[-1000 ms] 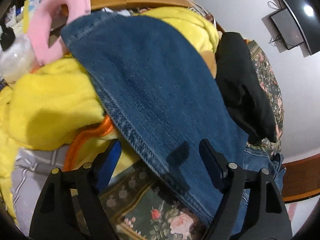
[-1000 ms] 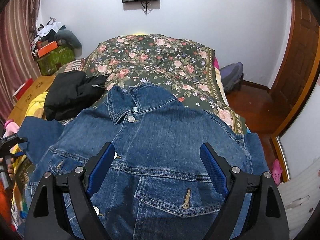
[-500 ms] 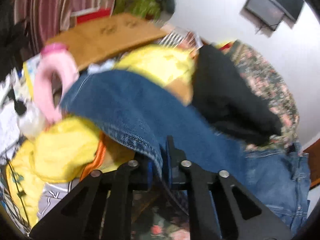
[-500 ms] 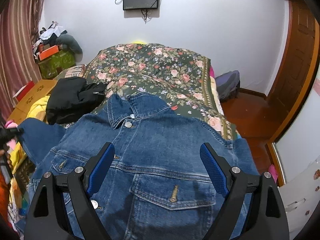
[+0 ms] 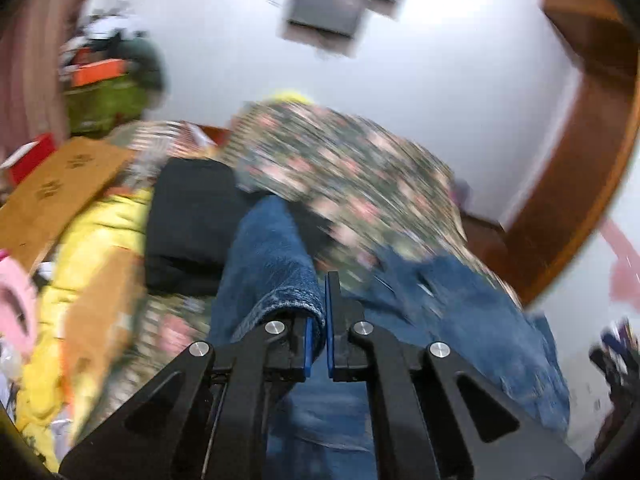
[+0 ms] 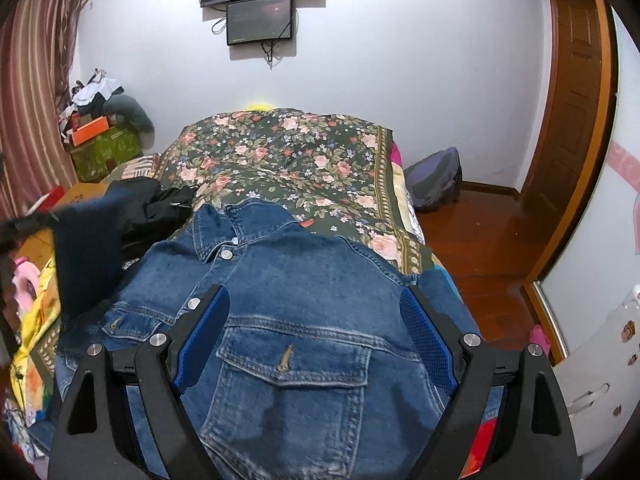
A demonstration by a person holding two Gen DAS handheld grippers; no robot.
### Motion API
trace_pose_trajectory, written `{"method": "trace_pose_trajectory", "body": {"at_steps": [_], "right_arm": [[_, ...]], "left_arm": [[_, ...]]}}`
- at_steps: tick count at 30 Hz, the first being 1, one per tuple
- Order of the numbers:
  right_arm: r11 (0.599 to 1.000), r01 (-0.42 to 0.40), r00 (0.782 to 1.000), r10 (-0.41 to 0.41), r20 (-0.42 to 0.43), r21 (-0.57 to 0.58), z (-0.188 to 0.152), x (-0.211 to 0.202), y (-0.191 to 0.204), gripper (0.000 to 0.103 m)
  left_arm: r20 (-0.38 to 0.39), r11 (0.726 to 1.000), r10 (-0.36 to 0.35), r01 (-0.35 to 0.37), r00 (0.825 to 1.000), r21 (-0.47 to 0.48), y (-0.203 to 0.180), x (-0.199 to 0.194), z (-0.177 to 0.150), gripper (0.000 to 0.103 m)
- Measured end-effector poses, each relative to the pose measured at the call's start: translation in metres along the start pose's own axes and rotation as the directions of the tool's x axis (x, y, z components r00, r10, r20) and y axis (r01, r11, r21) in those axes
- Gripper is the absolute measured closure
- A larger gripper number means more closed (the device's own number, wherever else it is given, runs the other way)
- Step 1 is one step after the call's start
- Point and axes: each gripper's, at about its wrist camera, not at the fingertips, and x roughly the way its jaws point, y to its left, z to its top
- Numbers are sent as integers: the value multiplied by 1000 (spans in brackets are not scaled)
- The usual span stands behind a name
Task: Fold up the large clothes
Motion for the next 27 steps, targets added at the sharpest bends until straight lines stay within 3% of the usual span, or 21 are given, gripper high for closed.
{"method": "trace_pose_trajectory", "body": {"at_steps": [4, 7, 9, 13, 16, 21, 27], "right_arm": [[1000, -17, 1000, 17, -8, 19, -7, -3, -9, 18], [999, -25, 999, 26, -27, 27, -12, -3, -11, 18], [999, -32, 999, 33, -38, 31, -15, -2, -13, 18], [999, -44, 998, 45, -48, 26, -20, -2, -10, 18], [999, -49, 998, 49, -46, 16, -22, -4, -7, 18], [999, -53, 998, 53, -41, 4, -23, -6, -4, 18], [998, -55, 997, 55, -57, 7, -25, -2, -3, 18]], "left_arm": [[-177, 995, -47, 61, 983, 79, -47, 36, -35, 100], [-300, 991, -57, 90, 952, 98, -66, 56, -68, 99], [-355, 990, -23, 72, 934, 124, -75, 65, -89, 97], [-407, 981, 6, 75, 913, 181, -88, 65, -109, 67], [-409, 975, 0, 91, 912, 204, -93, 52, -111, 55], [-407, 973, 9, 85, 913, 214, -93, 39, -104, 51], [-267, 993, 34, -2, 963, 117, -56, -1, -71, 39]]}}
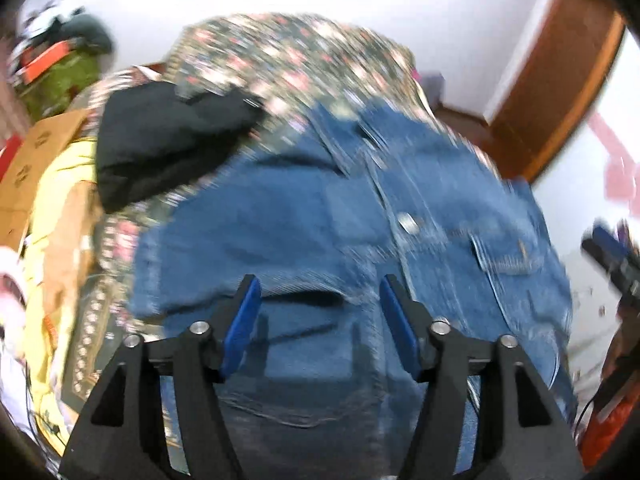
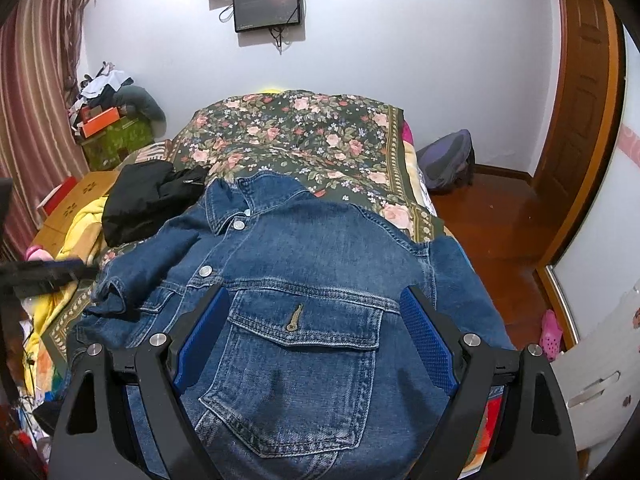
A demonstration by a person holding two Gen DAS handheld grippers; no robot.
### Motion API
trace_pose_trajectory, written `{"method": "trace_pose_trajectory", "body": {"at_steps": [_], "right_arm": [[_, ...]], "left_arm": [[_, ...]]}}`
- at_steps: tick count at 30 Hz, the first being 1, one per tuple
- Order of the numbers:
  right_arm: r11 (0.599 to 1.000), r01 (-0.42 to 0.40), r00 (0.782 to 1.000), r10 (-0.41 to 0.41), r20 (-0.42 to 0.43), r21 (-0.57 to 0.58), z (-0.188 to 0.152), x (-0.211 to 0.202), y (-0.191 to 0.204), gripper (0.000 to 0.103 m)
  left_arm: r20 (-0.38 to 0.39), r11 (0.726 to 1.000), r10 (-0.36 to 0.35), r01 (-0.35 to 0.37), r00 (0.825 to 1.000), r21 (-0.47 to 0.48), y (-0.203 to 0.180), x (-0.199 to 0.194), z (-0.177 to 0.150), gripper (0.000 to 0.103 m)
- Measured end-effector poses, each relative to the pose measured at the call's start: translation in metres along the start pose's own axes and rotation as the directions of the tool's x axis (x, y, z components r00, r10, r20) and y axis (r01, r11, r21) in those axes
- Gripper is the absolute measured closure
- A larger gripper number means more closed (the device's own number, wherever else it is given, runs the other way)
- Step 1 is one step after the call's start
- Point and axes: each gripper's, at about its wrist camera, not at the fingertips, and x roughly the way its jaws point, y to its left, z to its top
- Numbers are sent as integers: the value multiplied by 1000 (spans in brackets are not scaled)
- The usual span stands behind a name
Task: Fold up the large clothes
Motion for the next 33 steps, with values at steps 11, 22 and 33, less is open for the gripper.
{"method": "trace_pose_trajectory", "body": {"at_steps": [11, 22, 33], "right_arm": [[998, -26, 999, 24, -37, -52, -5, 8, 12, 18], [994, -27, 996, 18, -85, -110, -8, 22, 27, 18], [997, -14, 994, 5, -110, -80, -9, 28, 17, 18]], "left_arm": [[-13, 942, 152, -149, 988, -302, 107, 10, -8, 32], [-91, 801, -143, 61, 986, -595, 152, 70, -39, 32], [-98, 784, -148, 56, 984, -618, 158, 115, -26, 63]]}}
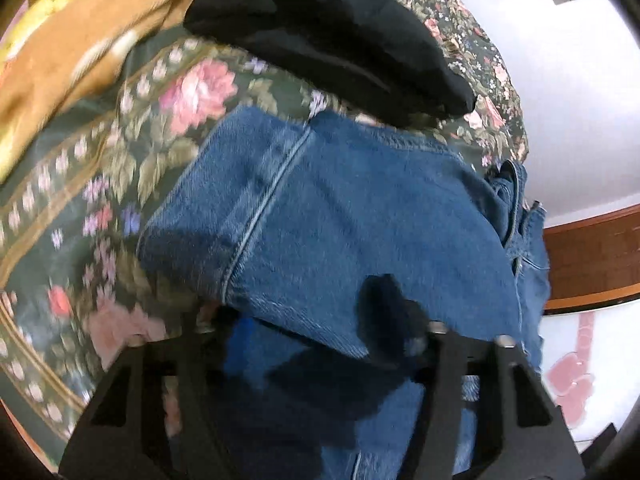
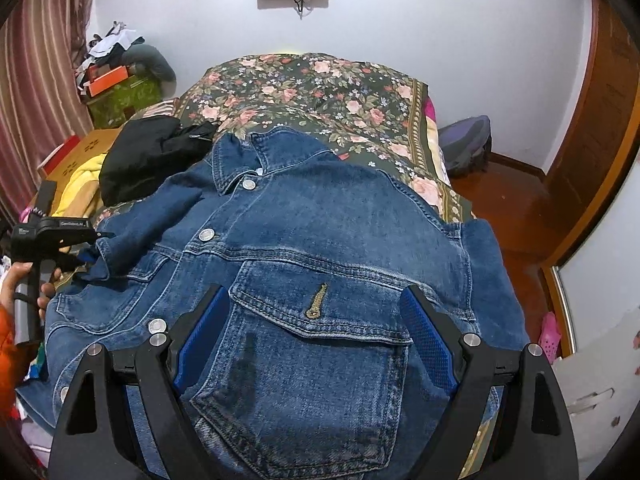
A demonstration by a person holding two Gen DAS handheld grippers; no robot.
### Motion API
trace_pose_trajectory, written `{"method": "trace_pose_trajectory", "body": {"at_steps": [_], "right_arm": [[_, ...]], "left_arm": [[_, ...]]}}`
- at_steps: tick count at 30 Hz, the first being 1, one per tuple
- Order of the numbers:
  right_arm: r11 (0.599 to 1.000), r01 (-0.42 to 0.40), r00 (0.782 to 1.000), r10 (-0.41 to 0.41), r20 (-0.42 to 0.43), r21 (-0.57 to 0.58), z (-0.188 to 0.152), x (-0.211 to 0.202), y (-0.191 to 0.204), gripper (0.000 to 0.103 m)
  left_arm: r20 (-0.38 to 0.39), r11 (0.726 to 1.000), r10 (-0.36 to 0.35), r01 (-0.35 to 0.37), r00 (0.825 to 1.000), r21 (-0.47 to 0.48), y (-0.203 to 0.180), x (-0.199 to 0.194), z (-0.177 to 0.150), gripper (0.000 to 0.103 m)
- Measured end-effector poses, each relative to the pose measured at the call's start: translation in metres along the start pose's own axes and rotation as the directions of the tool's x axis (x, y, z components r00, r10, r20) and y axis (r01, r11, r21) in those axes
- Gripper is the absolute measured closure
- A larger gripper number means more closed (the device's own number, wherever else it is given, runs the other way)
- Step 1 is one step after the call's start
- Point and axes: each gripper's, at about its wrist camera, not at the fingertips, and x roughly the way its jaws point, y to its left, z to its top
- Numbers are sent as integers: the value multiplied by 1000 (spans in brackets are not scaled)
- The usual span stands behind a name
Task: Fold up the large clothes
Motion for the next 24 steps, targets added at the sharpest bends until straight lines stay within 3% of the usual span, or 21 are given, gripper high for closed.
{"method": "trace_pose_trajectory", "body": {"at_steps": [1, 3, 4, 8, 12, 18, 21, 24], "right_arm": [[1000, 1, 1000, -1, 1, -1, 1, -1, -1, 18], [1000, 1, 1000, -1, 6, 2, 1, -2, -3, 18], [1000, -1, 1000, 1, 8, 6, 3, -3, -5, 18], [999, -14, 1000, 13, 21, 31, 3, -6, -10, 18], [999, -27, 999, 26, 45, 37, 3, -12, -12, 18], [996, -45, 997, 40, 68, 73, 2, -19, -22, 18], [996, -33, 997, 26, 78, 80, 1, -24, -30, 18], [995, -20, 996, 12, 87, 98, -2, -28, -40, 18]], "left_arm": [[12, 999, 12, -13, 1000, 29, -4, -1, 2, 78], [63, 990, 71, -78, 995, 121, -24, -10, 3, 89], [80, 986, 63, -74, 995, 151, -31, -14, 4, 99], [159, 962, 5, -49, 987, 270, -77, -49, 3, 99], [207, 921, -101, 13, 973, 388, -133, -88, -2, 99], [194, 809, -272, 115, 943, 577, -235, -114, -46, 99], [137, 752, -293, 140, 946, 644, -270, -103, -71, 99], [101, 702, -233, 95, 967, 706, -293, -76, -99, 99]]}}
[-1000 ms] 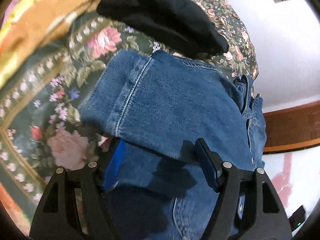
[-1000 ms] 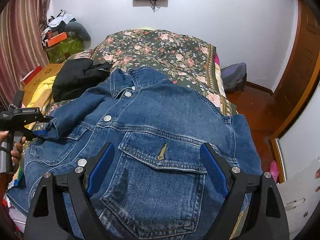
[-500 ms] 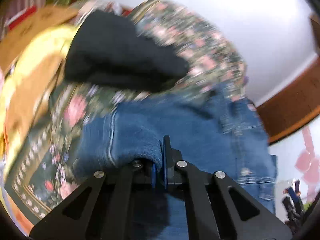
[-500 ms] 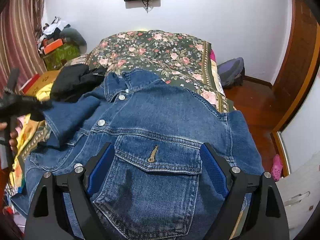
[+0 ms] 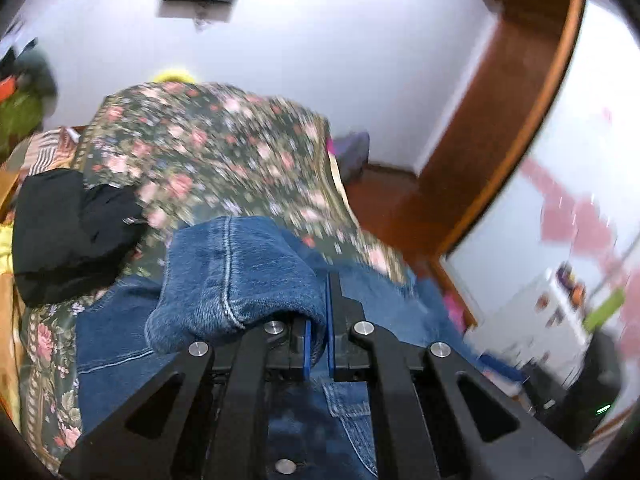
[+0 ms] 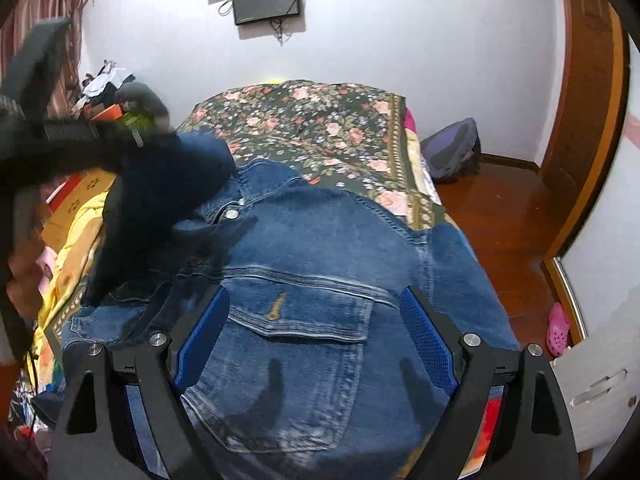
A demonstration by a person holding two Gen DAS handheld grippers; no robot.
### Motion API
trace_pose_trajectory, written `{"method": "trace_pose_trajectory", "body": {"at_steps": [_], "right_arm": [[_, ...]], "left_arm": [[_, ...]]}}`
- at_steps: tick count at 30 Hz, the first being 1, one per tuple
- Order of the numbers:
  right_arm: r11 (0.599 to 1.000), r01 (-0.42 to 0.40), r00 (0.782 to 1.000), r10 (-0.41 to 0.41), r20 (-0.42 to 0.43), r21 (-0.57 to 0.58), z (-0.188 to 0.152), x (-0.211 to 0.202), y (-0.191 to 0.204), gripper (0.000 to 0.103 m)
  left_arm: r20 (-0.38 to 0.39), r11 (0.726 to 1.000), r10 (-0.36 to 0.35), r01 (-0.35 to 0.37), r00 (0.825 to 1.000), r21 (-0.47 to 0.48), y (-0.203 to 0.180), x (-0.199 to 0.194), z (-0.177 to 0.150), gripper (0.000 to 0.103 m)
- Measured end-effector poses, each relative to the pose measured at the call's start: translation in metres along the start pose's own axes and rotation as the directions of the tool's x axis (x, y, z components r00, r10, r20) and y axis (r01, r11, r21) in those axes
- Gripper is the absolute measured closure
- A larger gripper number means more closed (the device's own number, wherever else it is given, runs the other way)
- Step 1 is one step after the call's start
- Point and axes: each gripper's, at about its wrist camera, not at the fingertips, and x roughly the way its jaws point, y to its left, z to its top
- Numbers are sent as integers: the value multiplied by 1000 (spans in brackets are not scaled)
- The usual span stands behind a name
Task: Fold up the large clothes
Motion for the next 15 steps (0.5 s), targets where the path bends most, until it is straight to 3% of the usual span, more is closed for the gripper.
{"method": "trace_pose_trajectory", "body": {"at_steps": [3, 8, 10, 14, 15], "right_arm": [[1000, 20, 1000, -20, -2, 20, -2, -1, -12, 18], [997, 47, 999, -46, -16, 55, -6, 0, -26, 18], [997, 53, 998, -52, -19, 63, -6, 0, -29, 18], [996, 68, 998, -68, -16, 51, -5, -1, -26, 18], [997, 66, 998, -65, -14, 45, -4, -2, -23, 18]], "left_arm": [[-127, 999, -3, 9, 992, 46, -15, 33, -23, 99], [-284, 993, -6, 39, 959, 113, -33, 63, -61, 97], [-301, 984, 26, 27, 953, 174, -43, 64, -72, 92], [-256, 964, 75, -4, 964, 266, -61, 47, -79, 87], [-238, 959, 76, -6, 968, 283, -64, 40, -78, 80]]}}
